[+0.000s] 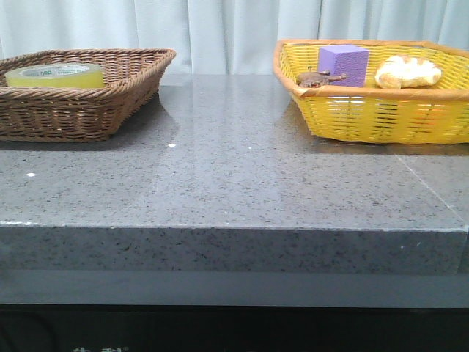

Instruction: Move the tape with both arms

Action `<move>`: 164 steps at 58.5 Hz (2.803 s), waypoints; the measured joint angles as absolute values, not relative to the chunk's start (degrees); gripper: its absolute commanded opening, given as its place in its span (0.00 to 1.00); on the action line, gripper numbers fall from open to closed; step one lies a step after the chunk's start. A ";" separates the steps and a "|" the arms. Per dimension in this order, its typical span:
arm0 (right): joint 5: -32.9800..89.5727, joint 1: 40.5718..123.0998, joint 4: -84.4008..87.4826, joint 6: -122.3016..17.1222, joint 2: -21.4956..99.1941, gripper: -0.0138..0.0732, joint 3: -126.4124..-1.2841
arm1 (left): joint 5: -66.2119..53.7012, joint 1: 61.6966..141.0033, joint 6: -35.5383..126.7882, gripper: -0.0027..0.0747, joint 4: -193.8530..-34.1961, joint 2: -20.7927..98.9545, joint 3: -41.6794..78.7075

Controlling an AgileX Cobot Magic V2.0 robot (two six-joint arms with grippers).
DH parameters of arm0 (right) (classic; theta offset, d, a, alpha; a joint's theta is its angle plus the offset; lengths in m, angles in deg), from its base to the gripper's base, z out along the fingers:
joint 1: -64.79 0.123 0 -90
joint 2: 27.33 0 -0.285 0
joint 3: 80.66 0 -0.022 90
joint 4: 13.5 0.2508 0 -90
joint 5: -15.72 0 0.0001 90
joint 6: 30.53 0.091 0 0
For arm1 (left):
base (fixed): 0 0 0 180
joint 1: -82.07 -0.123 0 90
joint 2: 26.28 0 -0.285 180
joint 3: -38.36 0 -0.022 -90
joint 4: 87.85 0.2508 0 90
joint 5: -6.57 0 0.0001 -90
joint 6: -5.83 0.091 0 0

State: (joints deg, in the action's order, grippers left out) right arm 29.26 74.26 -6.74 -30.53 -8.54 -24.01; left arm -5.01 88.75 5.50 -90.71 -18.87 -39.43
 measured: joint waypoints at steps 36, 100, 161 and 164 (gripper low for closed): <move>29.26 74.26 -6.74 -30.53 -8.54 0.07 -24.01 | -3.80 88.75 5.50 0.01 -90.71 -18.87 -39.43; 24.06 66.86 -6.74 -31.83 -20.02 0.07 -1.99 | -3.70 88.75 5.50 0.01 -90.75 -18.87 -39.43; 24.97 66.86 -6.74 -31.96 -20.08 0.07 -1.84 | -3.70 88.75 5.50 0.01 -90.75 -18.87 -39.43; 24.97 66.86 -6.74 -31.96 -20.08 0.07 -1.84 | -3.70 88.75 5.50 0.01 -90.75 -18.87 -39.43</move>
